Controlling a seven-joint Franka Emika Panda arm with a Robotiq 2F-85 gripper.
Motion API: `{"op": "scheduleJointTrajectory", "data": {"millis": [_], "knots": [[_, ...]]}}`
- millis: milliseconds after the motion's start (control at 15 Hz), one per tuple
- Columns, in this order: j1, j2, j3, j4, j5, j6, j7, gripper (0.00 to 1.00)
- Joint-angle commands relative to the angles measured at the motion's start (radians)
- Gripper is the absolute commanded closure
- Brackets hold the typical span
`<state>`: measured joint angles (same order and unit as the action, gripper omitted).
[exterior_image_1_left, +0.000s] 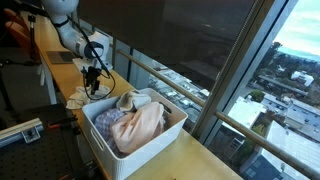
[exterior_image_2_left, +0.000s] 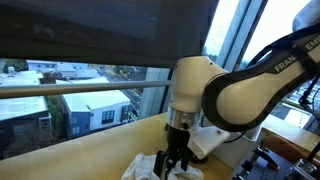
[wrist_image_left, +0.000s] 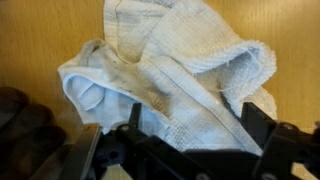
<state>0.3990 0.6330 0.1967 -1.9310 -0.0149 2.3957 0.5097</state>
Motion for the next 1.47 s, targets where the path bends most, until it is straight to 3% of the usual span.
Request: {"op": "scheduleJointTrajectory", "data": {"millis": [0,533,600,800,1267,1400], "knots": [[0.025,0.016,-0.038,0.005,-0.006,-0.003,-0.03,0.0],[0.033,0.087,-0.046,0.033,0.004,-0.001,-0.051,0.0],[0.036,0.092,-0.045,0.035,0.005,0.0,-0.049,0.25],[0.04,0.094,-0.045,0.04,0.008,-0.001,-0.05,0.42],[0.021,0.051,-0.044,0.014,0.023,0.002,-0.054,0.96],[0.015,0.032,-0.045,0.006,0.025,-0.007,-0.055,0.99]]}}
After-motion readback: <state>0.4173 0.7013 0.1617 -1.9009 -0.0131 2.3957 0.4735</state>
